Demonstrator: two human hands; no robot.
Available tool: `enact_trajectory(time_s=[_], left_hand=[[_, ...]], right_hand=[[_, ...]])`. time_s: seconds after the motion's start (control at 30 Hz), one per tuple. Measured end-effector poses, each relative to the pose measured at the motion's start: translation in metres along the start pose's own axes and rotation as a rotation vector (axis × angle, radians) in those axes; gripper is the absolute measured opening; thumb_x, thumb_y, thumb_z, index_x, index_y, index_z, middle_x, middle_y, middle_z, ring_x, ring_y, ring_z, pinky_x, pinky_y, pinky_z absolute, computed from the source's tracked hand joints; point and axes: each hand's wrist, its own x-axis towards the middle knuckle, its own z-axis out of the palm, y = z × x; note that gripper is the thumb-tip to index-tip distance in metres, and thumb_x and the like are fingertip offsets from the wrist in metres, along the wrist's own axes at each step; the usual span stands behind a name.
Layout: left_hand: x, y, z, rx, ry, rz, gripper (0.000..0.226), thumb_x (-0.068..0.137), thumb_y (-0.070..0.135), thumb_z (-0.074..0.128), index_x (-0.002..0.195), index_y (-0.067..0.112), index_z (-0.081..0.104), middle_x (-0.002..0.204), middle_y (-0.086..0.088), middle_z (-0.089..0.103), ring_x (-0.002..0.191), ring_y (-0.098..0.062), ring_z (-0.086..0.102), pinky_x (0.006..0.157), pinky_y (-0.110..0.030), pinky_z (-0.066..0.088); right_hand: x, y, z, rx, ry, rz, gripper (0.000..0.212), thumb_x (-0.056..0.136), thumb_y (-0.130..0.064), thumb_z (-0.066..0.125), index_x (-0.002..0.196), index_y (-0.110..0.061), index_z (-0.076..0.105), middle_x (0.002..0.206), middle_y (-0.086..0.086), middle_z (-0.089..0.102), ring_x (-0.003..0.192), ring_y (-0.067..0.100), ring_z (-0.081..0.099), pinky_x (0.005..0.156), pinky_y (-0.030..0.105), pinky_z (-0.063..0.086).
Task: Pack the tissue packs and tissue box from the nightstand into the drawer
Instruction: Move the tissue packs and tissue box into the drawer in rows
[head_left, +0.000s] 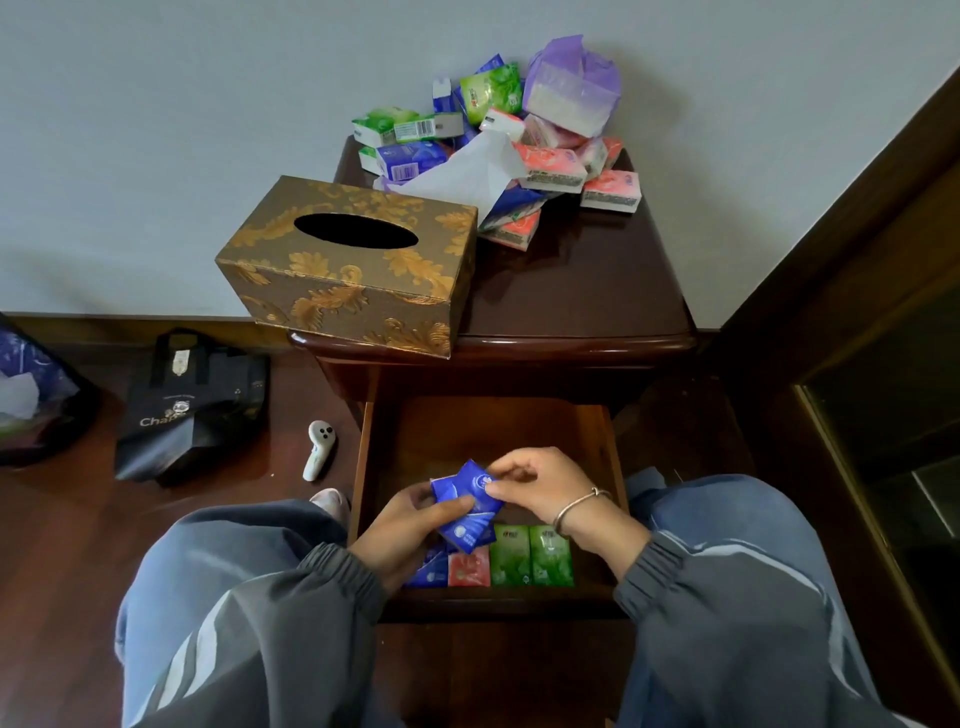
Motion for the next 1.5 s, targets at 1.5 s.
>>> enact_trajectory(time_s=[1.5], left_hand=[[0.036, -0.023, -0.07, 0.799, 0.562, -0.227, 0.048, 0.09, 0.013, 0.057, 0.132, 0.0, 0.039, 0.127, -0.023, 0.054, 0.112, -0.037, 0.057, 0.098, -0.048, 0.047]], right_hand=[[0.044, 0.118, -0.029, -1.455, -0.478, 0.143, 0.036, 0.088, -0.021, 0.058, 0.124, -0.02, 0.054, 0.126, 0.007, 0.058, 0.122, 0.025, 0.047, 0.104, 0.037, 0.029]])
